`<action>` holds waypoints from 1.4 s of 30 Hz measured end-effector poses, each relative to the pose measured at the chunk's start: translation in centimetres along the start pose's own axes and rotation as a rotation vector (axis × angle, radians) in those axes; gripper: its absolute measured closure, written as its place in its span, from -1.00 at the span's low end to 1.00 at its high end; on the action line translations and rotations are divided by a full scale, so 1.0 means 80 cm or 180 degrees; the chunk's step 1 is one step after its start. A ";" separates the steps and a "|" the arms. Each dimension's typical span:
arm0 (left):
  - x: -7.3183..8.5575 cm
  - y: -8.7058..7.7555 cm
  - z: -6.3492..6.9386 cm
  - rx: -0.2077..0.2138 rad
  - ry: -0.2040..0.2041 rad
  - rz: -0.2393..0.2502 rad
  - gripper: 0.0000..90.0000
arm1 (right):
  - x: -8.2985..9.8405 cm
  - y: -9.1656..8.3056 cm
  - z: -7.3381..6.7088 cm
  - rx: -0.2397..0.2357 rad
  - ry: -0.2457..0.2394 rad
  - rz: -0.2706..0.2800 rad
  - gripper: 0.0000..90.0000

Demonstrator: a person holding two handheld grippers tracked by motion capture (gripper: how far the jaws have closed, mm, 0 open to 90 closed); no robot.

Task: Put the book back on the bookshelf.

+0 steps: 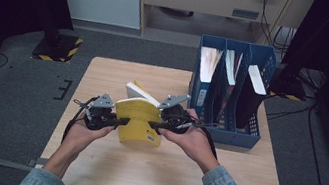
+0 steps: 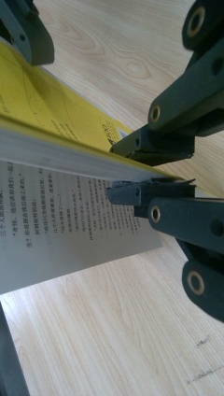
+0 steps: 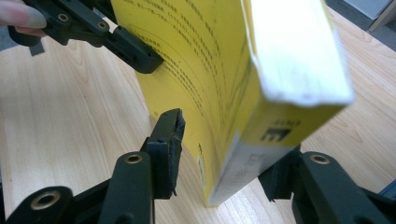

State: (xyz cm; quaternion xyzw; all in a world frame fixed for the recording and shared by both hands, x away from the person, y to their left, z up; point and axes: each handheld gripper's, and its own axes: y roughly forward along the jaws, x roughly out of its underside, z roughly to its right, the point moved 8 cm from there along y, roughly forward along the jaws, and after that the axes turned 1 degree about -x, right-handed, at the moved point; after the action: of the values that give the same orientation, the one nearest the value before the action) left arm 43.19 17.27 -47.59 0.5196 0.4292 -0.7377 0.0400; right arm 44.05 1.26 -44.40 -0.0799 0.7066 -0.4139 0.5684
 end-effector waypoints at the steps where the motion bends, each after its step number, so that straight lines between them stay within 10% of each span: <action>1: 0.001 -0.001 0.001 -0.0004 0.0002 0.0010 0.74 | -0.001 -0.001 -0.001 -0.0004 -0.0019 -0.0016 0.21; 34: 0.007 -0.002 0.001 -0.0008 -0.0136 0.0247 0.48 | -0.063 0.008 -0.001 -0.0166 -0.0219 -0.0181 0.21; 42: 0.019 -0.012 -0.010 -0.0271 -0.0191 0.0273 -0.04 | -0.063 0.017 -0.001 -0.0196 -0.0273 -0.0231 0.25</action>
State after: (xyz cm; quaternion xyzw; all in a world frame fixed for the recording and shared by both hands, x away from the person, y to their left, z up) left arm 42.62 19.01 -48.35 0.5130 0.4361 -0.7316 0.1066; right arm 46.19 5.12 -41.55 -0.1406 0.6905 -0.4085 0.5801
